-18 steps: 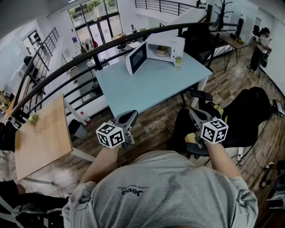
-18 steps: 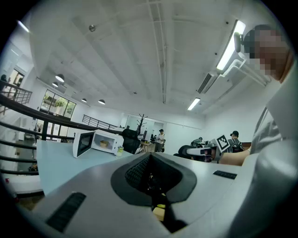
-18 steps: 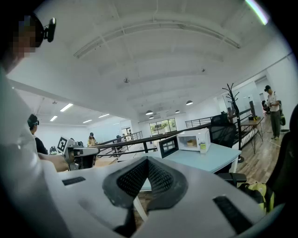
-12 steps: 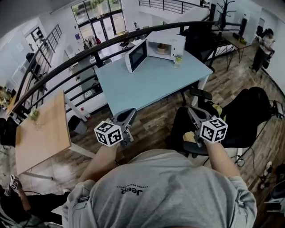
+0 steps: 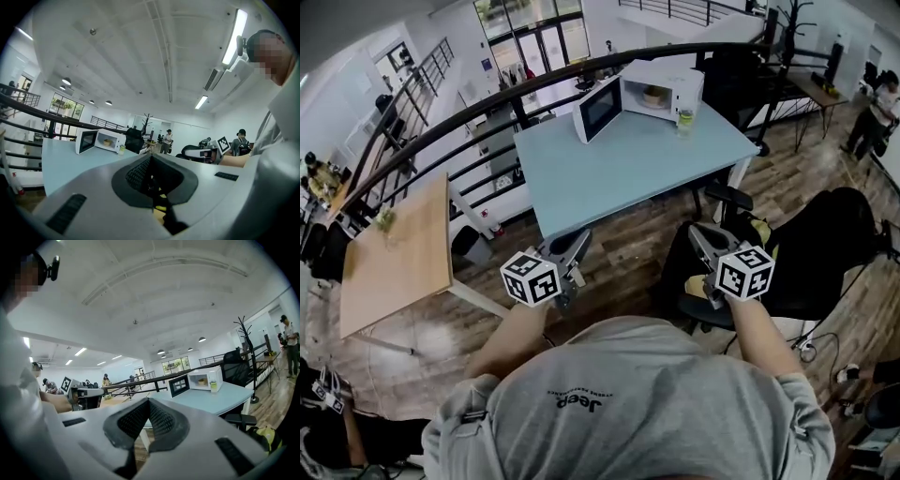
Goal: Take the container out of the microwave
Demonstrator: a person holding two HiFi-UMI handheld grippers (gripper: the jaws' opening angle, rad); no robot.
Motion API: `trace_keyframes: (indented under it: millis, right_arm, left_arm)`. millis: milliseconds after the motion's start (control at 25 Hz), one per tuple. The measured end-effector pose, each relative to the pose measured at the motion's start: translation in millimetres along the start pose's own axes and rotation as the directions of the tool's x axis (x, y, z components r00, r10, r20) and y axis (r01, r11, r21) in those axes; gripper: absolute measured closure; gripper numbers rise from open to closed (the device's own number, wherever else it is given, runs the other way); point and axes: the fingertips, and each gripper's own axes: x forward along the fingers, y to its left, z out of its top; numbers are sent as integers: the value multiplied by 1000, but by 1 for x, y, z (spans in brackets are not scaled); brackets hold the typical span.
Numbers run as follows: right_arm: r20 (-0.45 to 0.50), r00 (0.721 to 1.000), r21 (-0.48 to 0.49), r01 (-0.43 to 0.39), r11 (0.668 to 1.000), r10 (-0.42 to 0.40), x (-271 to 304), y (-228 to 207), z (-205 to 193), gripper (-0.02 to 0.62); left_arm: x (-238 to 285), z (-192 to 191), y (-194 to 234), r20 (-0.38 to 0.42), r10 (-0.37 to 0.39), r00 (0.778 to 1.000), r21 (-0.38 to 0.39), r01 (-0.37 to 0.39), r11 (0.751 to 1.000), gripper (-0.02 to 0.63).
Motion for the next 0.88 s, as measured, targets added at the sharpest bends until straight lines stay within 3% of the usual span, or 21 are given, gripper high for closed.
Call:
trace_keyframes:
  millis: [240,480,680,880]
  right_arm:
    - [-20,998,-8,-58,998,58,13,4,-9,577]
    - [-28,997,6,-68,998,69,44,0,-8,577]
    - [-14,1000,-10,-17,1000,16,86,-5,1,577]
    - [35,997,-4,67,998,-67,159,-18,27,577]
  left_arm:
    - [-4,-4,2,-14,34,999,-6,-34,999,597]
    - [-1,1,34,15,34,999,-40,-33,999,597]
    - [16,5,89,38,-43,998,-67,45,997,597]
    - [46,34,173,55,-128,990,-69,131,989,597]
